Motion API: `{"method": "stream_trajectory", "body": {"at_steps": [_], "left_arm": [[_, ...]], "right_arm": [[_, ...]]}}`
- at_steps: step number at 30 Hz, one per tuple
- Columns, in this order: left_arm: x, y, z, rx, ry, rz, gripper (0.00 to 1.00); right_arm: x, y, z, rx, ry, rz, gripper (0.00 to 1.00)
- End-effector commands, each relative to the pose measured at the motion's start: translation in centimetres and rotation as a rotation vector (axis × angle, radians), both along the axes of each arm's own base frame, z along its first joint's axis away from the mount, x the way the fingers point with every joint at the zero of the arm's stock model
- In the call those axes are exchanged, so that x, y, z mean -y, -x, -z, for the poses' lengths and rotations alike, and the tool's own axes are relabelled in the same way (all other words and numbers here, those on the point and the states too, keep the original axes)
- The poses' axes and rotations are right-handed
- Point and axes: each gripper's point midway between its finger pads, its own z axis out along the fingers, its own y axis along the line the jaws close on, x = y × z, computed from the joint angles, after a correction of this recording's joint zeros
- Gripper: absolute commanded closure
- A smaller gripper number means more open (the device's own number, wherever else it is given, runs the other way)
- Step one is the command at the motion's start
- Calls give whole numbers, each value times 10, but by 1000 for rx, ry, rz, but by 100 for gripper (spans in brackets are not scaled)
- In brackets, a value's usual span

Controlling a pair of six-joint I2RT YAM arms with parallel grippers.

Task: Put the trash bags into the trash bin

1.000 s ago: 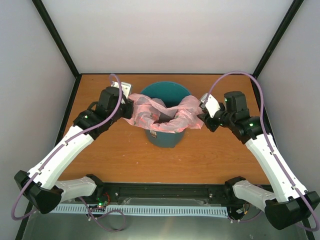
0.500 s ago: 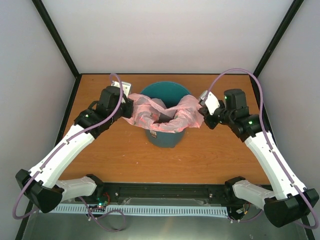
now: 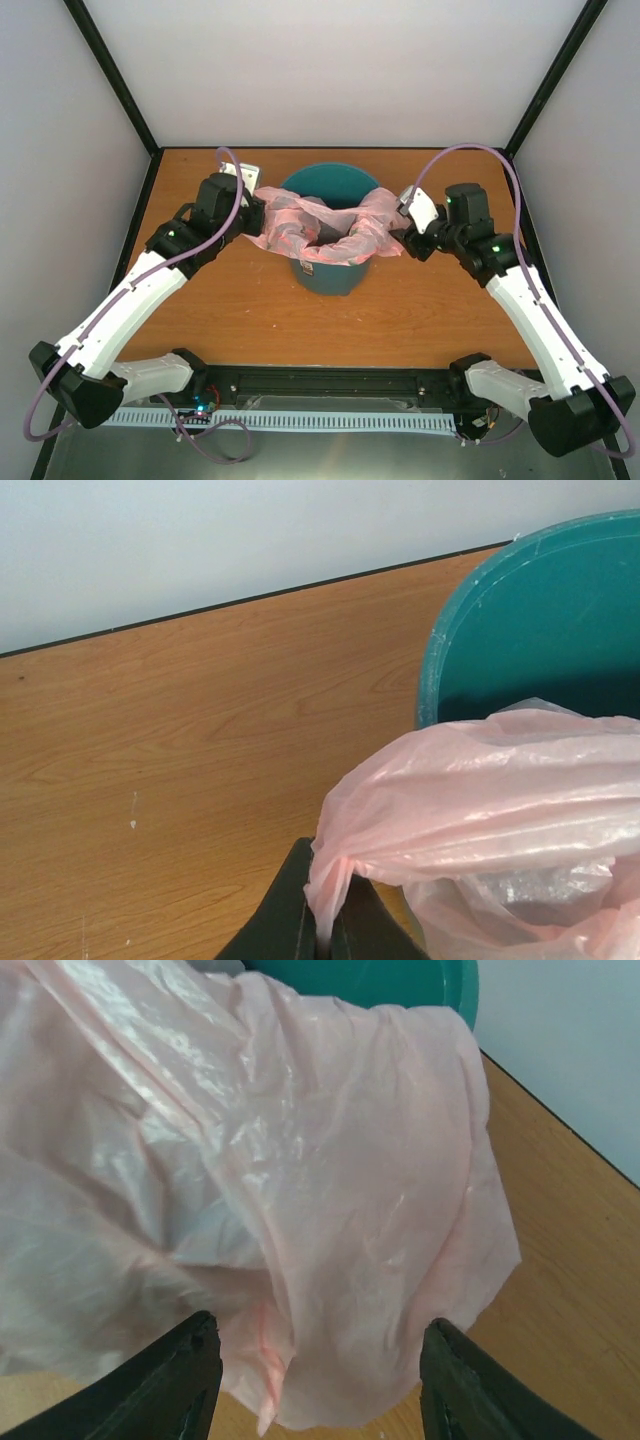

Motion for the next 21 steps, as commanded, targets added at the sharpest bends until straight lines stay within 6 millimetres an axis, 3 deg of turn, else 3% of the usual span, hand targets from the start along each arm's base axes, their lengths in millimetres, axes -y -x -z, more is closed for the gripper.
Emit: {"method": "stream_trajectory", "body": {"at_steps": [1,5,11,17,21], "left_arm": [[-9,-11,-2,18,5,-67,99],[-14,-19,8,-7,-9,-89,99],[-20,-36,8,-24,6,-116,99],[-11,-60,6,-58,67,-83,99],[0,-79,16,-102,101,-44,99]], "right_arm": [[-1,-19,-8,40,-4,26,52],[-9,-20,-18,32,-37,-3,78],[-12,-25,-27,47,-36,-16,96],[-24,-48,-28,-15,-69,-45,97],[-27,-71,-18,-79,-83,-40,97]]}}
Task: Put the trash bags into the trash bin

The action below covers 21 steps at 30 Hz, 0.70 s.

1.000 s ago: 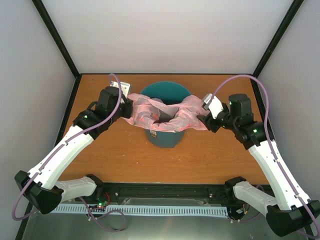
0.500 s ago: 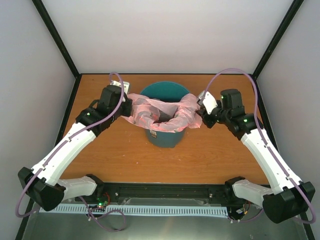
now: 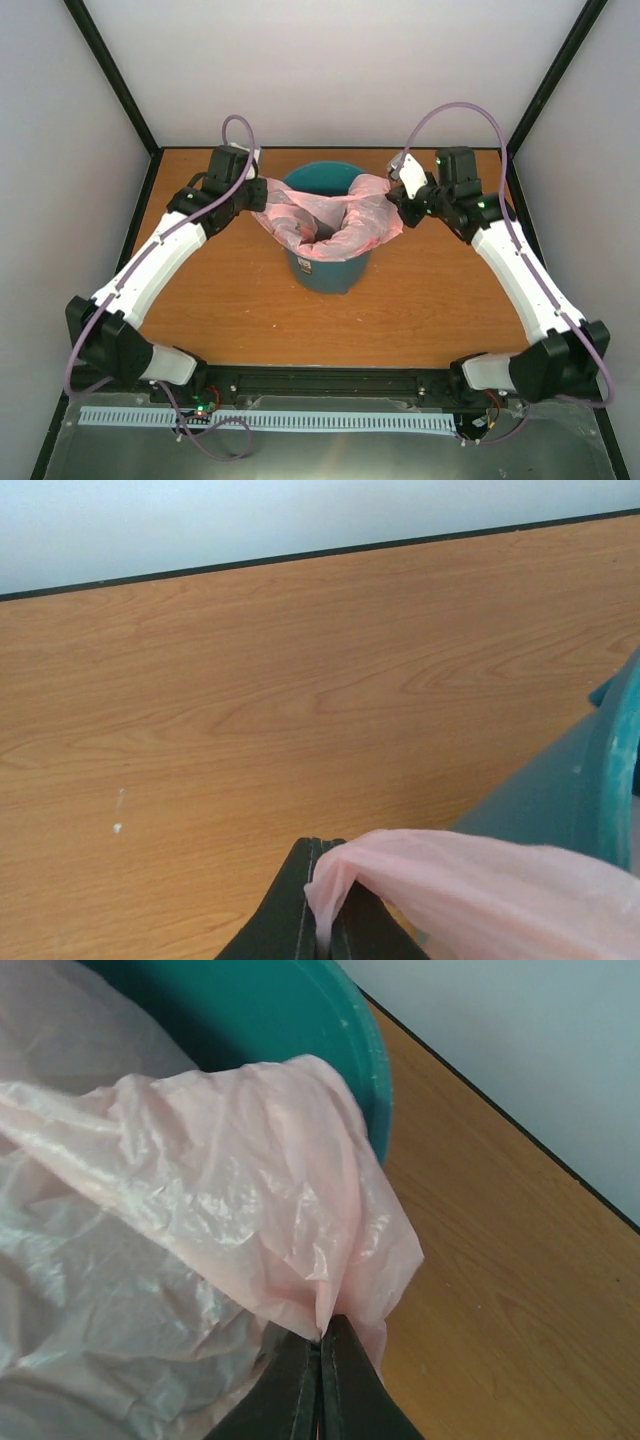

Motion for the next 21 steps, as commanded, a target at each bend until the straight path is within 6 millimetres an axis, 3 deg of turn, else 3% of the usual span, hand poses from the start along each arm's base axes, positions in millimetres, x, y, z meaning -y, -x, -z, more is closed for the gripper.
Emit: {"method": "stream_trajectory", "body": {"at_steps": [1,6,12,16,21], "left_arm": [[18,-25,-11,3,103,53,99],[34,-44,13,-72,145,113,99],[48,-48,42,-156,315,207,100],[42,-44,73,-263,440,224,99],[52,-33,100,-365,509,257,99]], "right_arm": [[-5,-23,3,-67,-43,-7,97],[-14,-48,18,-152,-56,-31,97],[-31,-62,45,-306,-98,-77,97],[-35,-58,72,-412,-104,-94,97],[-34,-48,99,-491,-101,-96,97]]}}
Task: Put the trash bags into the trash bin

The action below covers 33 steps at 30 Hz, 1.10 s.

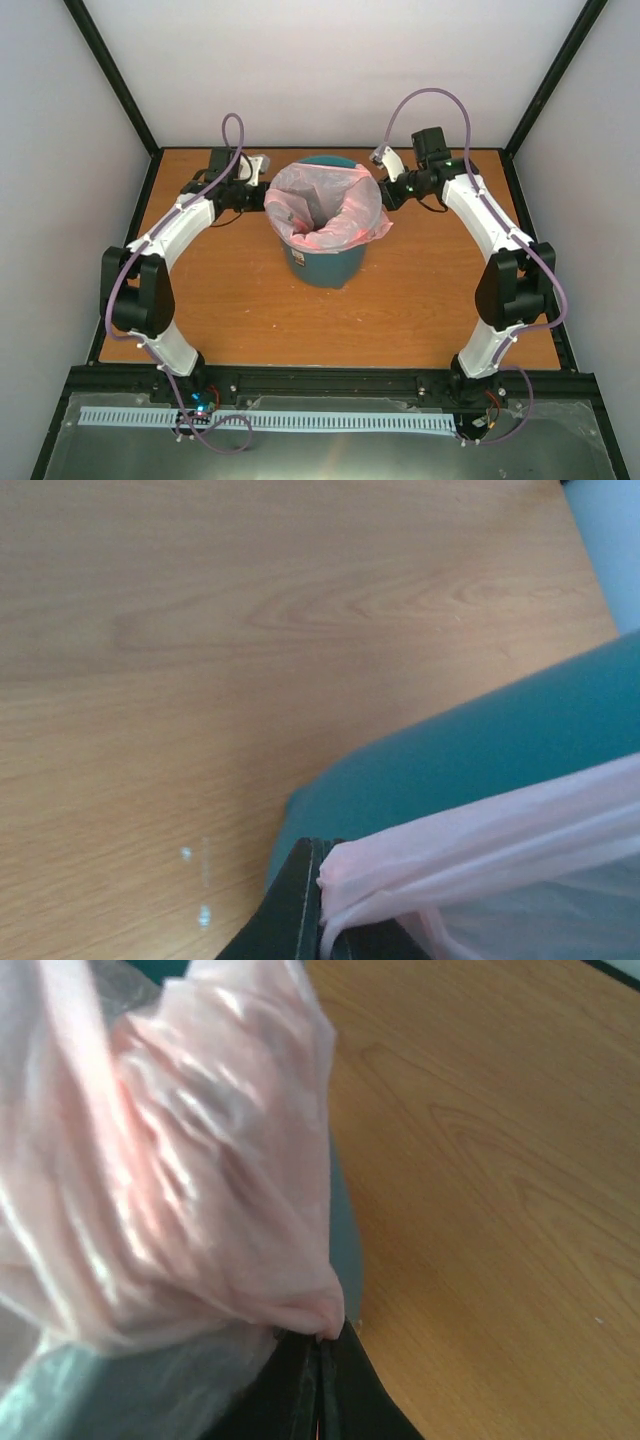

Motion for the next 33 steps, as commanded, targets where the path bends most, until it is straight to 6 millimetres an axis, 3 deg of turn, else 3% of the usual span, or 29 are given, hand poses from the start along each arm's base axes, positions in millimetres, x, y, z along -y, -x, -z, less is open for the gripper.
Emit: {"method": "stream_trajectory", "body": {"at_steps": [1,9,15,20,23,28,33], "left_arm": [[15,14,25,-117,106,57,99],[7,32,35,-157,97,21,99],[-12,72,100,-301,42,-64,99],[-10,91,116,-350,72,-61,99],[-11,96,111,-341,76,-59,99],[-20,100,88,-250,57,-84,99],[-32,112,60,-145,50,-127,96]], "right_arm": [[0,23,36,-148,13,-17,97],[14,35,62,-211,28,15,97],[29,39,101,-251,71,44,97],[32,45,120,-314,78,57,97],[36,46,112,-302,58,60,97],[50,47,80,-246,9,82,96],[76,61,48,-172,-41,131,80]]}}
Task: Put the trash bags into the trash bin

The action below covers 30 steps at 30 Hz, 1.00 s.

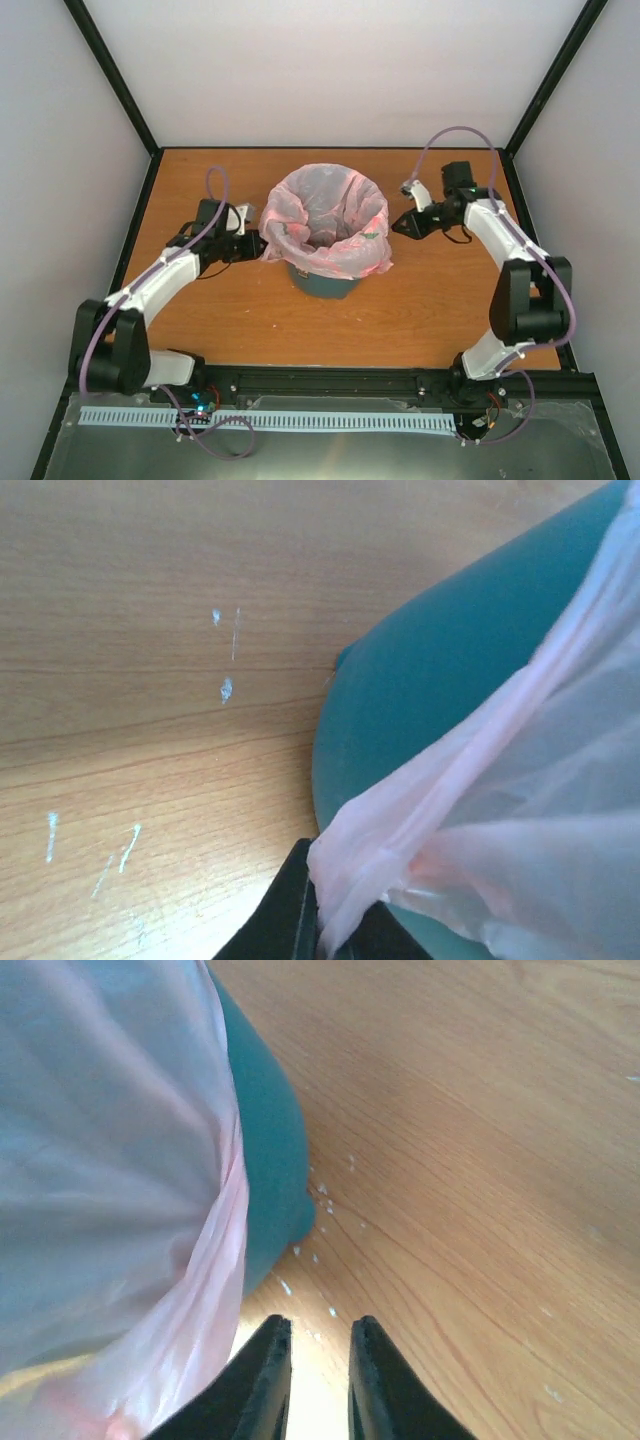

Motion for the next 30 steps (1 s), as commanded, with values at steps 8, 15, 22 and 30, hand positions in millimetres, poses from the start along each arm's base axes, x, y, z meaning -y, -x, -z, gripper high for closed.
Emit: {"method": "stream_trajectory", "body": {"at_steps": [8,15,22,30], "left_arm": [[-11,42,-38,124,92,-68,46],[-4,55,-59,278,293,-102,37],[3,56,-51,346,365,-59,34],[16,56,-40,363,459,-3,36]], "right_arm": [[47,75,-56,178,12,22,51],[18,128,-52,442,125,-233,36],[-18,121,-32,555,168,-317,32],[-38,104,-5,634,191,-348,44]]}}
